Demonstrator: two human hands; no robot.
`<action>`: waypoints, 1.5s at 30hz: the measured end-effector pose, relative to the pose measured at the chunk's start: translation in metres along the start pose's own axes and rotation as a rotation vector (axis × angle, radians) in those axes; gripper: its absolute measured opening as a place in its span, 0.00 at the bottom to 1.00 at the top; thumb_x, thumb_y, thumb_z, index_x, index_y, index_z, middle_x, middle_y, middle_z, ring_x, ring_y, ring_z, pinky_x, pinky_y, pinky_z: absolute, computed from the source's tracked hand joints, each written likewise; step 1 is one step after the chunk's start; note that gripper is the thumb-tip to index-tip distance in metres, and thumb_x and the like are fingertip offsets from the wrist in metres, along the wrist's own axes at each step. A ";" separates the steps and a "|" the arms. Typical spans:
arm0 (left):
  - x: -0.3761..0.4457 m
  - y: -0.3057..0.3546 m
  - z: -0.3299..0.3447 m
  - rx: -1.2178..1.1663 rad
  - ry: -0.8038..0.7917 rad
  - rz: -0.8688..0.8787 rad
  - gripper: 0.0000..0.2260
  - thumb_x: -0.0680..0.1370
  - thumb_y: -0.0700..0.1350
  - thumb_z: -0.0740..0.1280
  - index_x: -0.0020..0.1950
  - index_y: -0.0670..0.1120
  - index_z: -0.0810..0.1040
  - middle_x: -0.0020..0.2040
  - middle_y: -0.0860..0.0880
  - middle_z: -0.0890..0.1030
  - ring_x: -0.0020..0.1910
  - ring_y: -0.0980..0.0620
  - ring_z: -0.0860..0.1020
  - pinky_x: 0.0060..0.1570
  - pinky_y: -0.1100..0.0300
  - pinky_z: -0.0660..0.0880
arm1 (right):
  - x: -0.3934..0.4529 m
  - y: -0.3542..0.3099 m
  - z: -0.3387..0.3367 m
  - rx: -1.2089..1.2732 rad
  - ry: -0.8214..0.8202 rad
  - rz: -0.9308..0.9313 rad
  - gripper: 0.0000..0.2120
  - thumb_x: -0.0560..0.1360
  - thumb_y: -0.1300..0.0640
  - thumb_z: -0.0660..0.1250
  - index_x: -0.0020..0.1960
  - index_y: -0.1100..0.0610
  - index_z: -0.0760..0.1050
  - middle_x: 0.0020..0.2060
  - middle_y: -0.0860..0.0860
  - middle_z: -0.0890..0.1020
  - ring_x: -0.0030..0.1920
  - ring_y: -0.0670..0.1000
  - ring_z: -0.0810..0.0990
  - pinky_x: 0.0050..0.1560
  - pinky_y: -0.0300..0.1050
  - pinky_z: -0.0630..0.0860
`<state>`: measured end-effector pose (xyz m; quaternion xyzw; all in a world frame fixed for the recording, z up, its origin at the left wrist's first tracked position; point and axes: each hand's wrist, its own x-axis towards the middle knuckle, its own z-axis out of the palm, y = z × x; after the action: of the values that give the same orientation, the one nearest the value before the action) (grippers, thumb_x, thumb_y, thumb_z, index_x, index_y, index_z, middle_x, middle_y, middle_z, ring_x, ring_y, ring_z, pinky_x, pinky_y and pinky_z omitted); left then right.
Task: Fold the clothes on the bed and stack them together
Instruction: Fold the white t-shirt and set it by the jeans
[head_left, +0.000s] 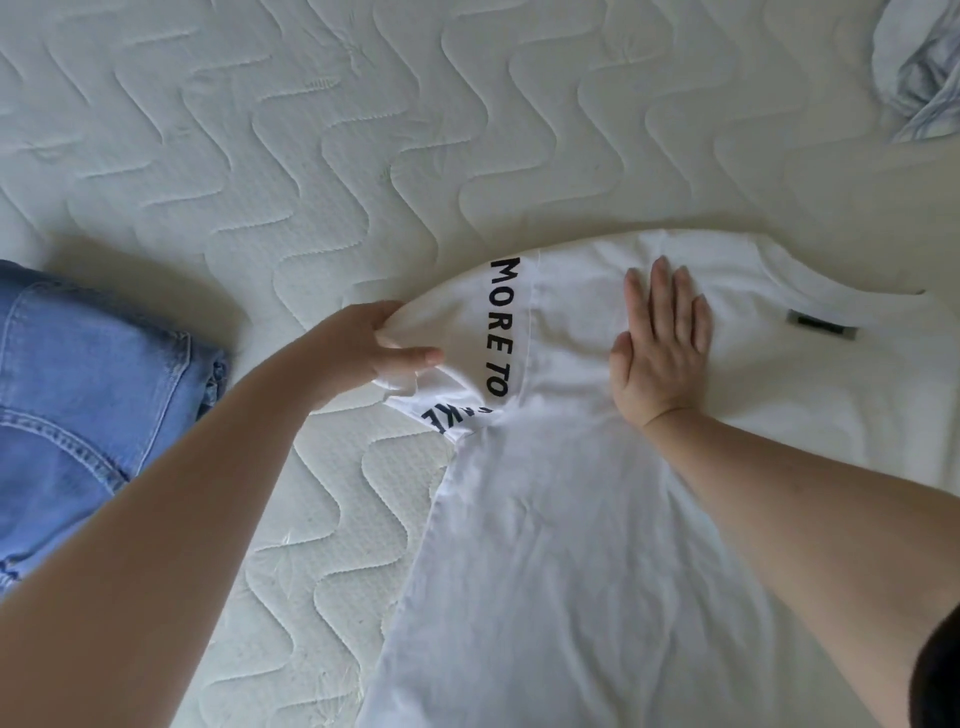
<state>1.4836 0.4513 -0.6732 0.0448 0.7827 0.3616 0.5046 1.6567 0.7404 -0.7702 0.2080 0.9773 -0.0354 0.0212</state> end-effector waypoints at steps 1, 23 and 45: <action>-0.004 -0.005 -0.002 -0.052 -0.024 0.025 0.27 0.55 0.63 0.79 0.53 0.64 0.80 0.49 0.58 0.85 0.48 0.60 0.83 0.50 0.59 0.75 | 0.000 0.000 0.000 0.001 0.004 0.002 0.33 0.76 0.52 0.50 0.80 0.52 0.49 0.80 0.55 0.52 0.79 0.56 0.49 0.77 0.58 0.50; -0.032 -0.030 0.084 0.230 0.611 0.084 0.15 0.77 0.56 0.69 0.57 0.48 0.78 0.45 0.58 0.77 0.48 0.55 0.77 0.52 0.56 0.74 | 0.001 -0.002 0.001 0.027 0.021 0.013 0.32 0.76 0.52 0.51 0.80 0.51 0.51 0.79 0.55 0.53 0.79 0.57 0.49 0.77 0.56 0.47; -0.038 -0.046 0.074 -0.343 0.541 -0.251 0.16 0.76 0.61 0.68 0.41 0.50 0.82 0.36 0.56 0.82 0.37 0.57 0.77 0.35 0.63 0.70 | 0.001 -0.003 0.000 0.049 0.040 0.012 0.31 0.77 0.51 0.50 0.80 0.52 0.52 0.79 0.55 0.53 0.79 0.58 0.50 0.77 0.57 0.47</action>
<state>1.5762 0.4395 -0.6892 -0.2350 0.8152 0.4219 0.3197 1.6547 0.7376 -0.7696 0.2152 0.9750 -0.0550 -0.0033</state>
